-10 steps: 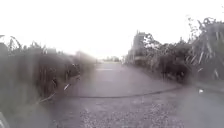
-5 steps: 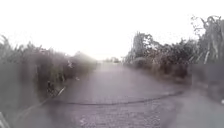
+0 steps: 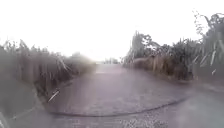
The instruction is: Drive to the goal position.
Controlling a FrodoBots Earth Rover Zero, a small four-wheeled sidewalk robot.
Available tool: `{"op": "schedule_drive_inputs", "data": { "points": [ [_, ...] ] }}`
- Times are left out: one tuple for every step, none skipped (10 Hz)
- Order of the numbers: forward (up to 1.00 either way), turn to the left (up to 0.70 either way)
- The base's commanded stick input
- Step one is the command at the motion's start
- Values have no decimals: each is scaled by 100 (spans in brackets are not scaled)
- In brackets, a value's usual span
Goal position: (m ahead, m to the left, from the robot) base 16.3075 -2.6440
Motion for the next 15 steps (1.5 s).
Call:
{"op": "schedule_drive_inputs", "data": {
  "points": [
    [70,0],
    [70,0],
    [70,0],
    [70,0],
    [70,0],
    [70,0],
    [70,0],
    [70,0],
    [70,0],
    [70,0],
    [70,0],
    [70,0],
    [70,0],
    [70,0],
    [70,0]
  ]
}}
